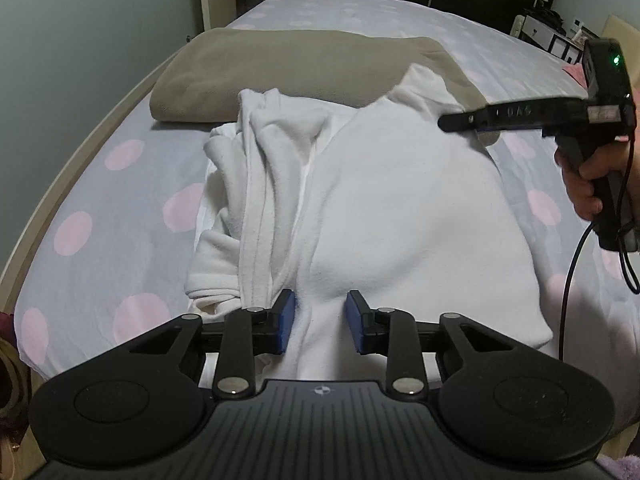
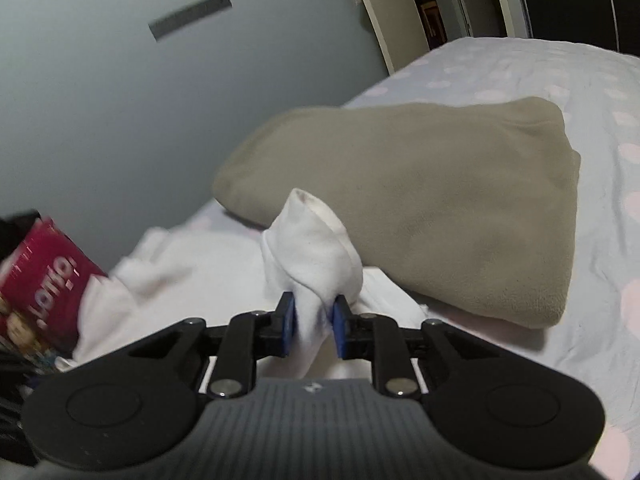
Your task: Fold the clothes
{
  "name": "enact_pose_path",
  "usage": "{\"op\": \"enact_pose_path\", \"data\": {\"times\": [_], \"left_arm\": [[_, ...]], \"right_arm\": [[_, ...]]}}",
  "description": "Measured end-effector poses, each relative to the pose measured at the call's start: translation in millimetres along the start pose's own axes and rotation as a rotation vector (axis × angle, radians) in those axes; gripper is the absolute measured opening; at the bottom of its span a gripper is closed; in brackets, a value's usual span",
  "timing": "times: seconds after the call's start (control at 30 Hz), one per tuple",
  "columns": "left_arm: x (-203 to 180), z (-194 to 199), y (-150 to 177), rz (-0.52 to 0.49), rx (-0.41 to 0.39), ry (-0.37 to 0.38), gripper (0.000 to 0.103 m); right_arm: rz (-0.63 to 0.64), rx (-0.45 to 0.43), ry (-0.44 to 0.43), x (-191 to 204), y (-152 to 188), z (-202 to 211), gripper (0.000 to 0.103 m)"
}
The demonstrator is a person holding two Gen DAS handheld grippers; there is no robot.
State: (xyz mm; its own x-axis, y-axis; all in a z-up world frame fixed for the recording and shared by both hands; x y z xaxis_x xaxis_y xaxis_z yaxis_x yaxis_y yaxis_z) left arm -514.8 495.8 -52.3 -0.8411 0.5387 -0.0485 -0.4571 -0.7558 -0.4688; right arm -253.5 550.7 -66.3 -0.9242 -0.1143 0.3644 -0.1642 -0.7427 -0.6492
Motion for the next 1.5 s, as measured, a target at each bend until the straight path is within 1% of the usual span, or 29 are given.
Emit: {"op": "enact_pose_path", "data": {"times": [0.1,0.17,0.23,0.3,0.37,0.47,0.53,0.6,0.7,0.77,0.9,1.03,1.1,1.2,1.27,1.4,1.5], "left_arm": [[0,0,-1,0.012,-0.003,-0.002,0.026],[-3,2,-2,0.011,-0.005,-0.011,0.026],[-7,7,-3,0.007,-0.016,-0.018,0.027],[-15,16,-5,0.0,-0.037,-0.019,0.034],[-23,26,-7,-0.007,-0.057,-0.02,0.039],[-40,43,-12,-0.037,-0.097,-0.018,0.04],[-59,59,-18,-0.076,-0.13,-0.012,0.041],[-79,74,-24,-0.113,-0.162,-0.005,0.045],[-117,94,-29,-0.159,-0.204,0.012,0.048],[-142,108,-32,-0.19,-0.231,0.023,0.049],[-193,134,-38,-0.252,-0.286,0.046,0.052],[-251,147,-33,-0.31,-0.323,0.081,0.055],[-277,151,-31,-0.319,-0.347,0.112,0.058],[-312,155,-27,-0.304,-0.389,0.17,0.063],[-334,159,-23,-0.296,-0.424,0.205,0.069],[-369,158,-14,-0.296,-0.481,0.24,0.072],[-390,152,-6,-0.278,-0.498,0.262,0.073]], "right_arm": [[-0.034,0.013,0.001,-4,1,0,0.023],[-0.06,0.019,-0.001,-6,1,1,0.034],[-0.059,0.003,0.01,-5,1,10,0.04],[-0.041,-0.017,0.026,-4,1,22,0.04],[-0.022,-0.025,0.034,-3,2,36,0.042],[-0.006,-0.038,0.041,-3,5,61,0.047],[0.004,-0.043,0.047,-2,8,81,0.049],[0.014,-0.048,0.059,-1,12,102,0.052],[0.035,-0.063,0.087,1,18,139,0.056],[0.056,-0.081,0.113,2,24,166,0.06],[0.096,-0.13,0.178,-2,39,225,0.064],[0.099,-0.182,0.236,-13,57,282,0.068],[0.094,-0.206,0.265,-21,67,308,0.069],[0.074,-0.239,0.314,-33,84,346,0.072],[0.057,-0.257,0.348,-42,96,367,0.073],[0.014,-0.285,0.428,-60,123,405,0.074],[-0.027,-0.302,0.482,-74,142,426,0.076]]}}
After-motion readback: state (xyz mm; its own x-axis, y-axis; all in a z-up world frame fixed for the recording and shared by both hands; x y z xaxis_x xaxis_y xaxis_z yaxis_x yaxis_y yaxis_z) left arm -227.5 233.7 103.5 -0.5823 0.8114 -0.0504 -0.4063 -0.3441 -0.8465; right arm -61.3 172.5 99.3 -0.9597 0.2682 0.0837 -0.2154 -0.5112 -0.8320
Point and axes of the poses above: each gripper's, at about its wrist camera, not at the fingertips, and z roughly against the way its jaws point, x to its left, y to its underside, the point moved 3 cm from there along -z, roughly the way its jaws point, and after that the axes turned 5 degrees about x, right-handed, at the moved point
